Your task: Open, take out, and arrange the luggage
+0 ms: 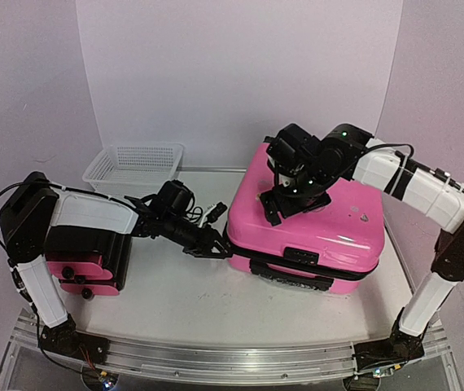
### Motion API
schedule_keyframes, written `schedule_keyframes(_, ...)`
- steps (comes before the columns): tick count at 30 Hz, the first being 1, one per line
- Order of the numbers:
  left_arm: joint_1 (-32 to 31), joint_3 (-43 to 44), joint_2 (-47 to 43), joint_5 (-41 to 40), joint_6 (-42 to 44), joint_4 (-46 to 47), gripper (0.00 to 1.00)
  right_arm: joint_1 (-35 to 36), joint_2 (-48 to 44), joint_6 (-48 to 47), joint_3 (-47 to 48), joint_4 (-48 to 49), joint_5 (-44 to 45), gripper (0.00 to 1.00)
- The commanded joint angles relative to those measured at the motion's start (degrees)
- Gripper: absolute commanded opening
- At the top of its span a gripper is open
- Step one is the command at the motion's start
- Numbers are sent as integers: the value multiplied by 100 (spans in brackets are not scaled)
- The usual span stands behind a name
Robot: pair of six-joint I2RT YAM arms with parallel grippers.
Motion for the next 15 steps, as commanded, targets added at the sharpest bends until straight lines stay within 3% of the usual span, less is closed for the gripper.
schedule_keyframes(1,-25,204,-238,187,-10,228,21,15,-592,178,-29,-200,69,98)
schedule_keyframes(3,-28,179,-377,23,69,230,15,15,-689,206,-153,-129,71,98)
schedule_keyframes(9,-29,-57,-988,-878,216,192,10,12,-844,266,-371,-74,73,98)
schedule_keyframes(12,-34,28,-930,-1154,294,-146,31,14,-902,273,-435,-16,82,98)
schedule_keyframes(15,-74,137,-778,-1269,334,-338,36,15,-930,252,-430,-4,73,98)
